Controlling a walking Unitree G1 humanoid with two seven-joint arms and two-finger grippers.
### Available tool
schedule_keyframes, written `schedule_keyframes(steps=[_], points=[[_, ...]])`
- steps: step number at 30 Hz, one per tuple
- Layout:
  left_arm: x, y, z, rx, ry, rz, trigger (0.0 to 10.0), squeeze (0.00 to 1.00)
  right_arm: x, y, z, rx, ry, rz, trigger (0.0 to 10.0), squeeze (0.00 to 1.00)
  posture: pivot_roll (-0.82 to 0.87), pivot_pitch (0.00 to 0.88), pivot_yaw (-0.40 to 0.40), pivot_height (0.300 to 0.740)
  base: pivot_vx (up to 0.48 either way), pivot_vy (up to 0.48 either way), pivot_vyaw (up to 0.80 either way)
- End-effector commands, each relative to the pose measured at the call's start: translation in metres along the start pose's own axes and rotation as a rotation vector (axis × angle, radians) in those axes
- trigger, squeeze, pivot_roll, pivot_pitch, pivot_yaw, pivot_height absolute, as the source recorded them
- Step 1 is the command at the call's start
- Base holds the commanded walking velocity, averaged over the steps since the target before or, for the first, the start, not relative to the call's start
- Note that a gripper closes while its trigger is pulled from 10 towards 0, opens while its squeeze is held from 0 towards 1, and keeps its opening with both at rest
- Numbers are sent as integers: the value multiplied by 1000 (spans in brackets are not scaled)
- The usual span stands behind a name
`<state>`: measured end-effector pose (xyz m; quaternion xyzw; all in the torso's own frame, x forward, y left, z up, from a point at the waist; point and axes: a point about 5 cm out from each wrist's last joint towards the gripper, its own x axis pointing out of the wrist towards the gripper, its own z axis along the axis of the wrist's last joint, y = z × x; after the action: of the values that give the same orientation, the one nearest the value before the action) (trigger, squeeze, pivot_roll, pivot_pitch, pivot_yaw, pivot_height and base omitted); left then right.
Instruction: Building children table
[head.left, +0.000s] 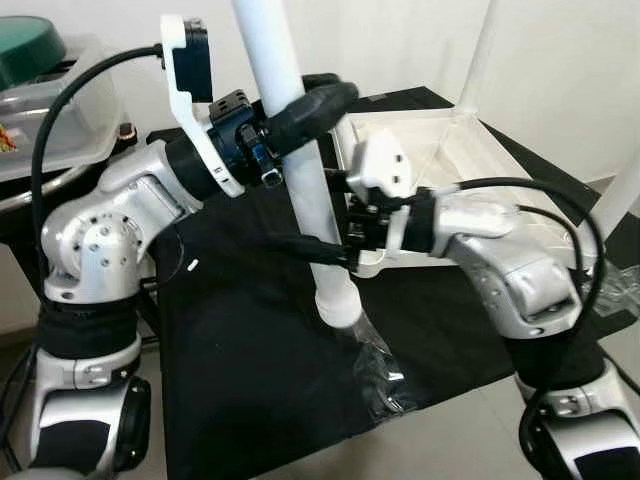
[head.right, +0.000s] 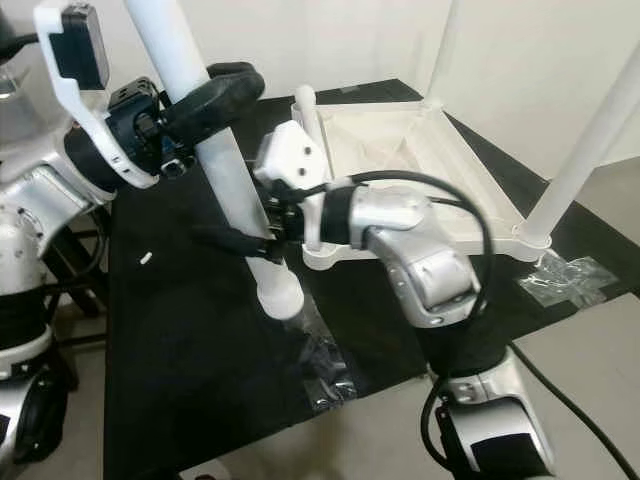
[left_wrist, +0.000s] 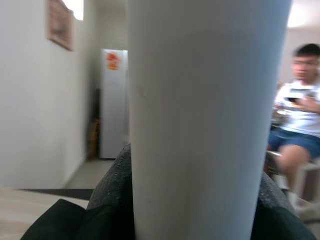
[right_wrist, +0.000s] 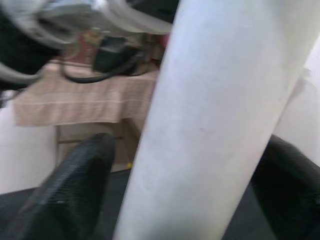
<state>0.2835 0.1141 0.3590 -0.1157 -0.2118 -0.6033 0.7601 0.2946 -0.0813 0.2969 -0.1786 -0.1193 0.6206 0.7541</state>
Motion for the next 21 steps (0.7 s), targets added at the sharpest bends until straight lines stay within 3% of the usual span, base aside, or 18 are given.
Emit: schedule_keyframes(steps=[1, 2, 3, 7, 15, 16, 17, 18, 21], points=[[5, -8, 5, 12, 16, -77, 0, 0, 1, 5, -1, 4, -13, 53, 10000, 996, -41, 48, 12, 740, 0, 0, 0], [7, -10, 6, 3, 14, -119, 0, 0, 2, 8, -6, 25, -3, 93, 10000, 420, -41, 49, 11, 740, 0, 0, 0], [10, -12, 8, -10, -2, -154, 0, 0, 6, 12, -10, 58, -5, 131, 10000, 0, -42, 46, 11, 740, 0, 0, 0], [19, -16, 16, -33, -49, -221, 0, 0, 16, 23, -18, 154, -48, 230, 10000, 0, -39, 44, 10, 740, 0, 0, 0], [32, -21, 17, -34, -48, -265, 0, 0, 30, 23, -34, 278, -67, 217, 10000, 0, -38, 39, 7, 740, 0, 0, 0], [33, -22, 16, -37, -46, -278, 0, 0, 32, 24, -34, 297, -79, 226, 9333, 0, -39, 39, 7, 740, 0, 0, 0], [33, -22, 16, -37, -46, -278, 0, 0, 32, 24, -34, 297, -79, 226, 9333, 0, -39, 39, 7, 740, 0, 0, 0], [35, -24, 17, -45, -46, -296, 0, 0, 33, 27, -30, 313, -114, 265, 0, 0, -39, 38, 7, 740, 0, 0, 0], [34, -22, 17, -54, -49, -307, 0, 0, 32, 31, -29, 316, -121, 305, 0, 0, -41, 37, 8, 740, 0, 0, 0]])
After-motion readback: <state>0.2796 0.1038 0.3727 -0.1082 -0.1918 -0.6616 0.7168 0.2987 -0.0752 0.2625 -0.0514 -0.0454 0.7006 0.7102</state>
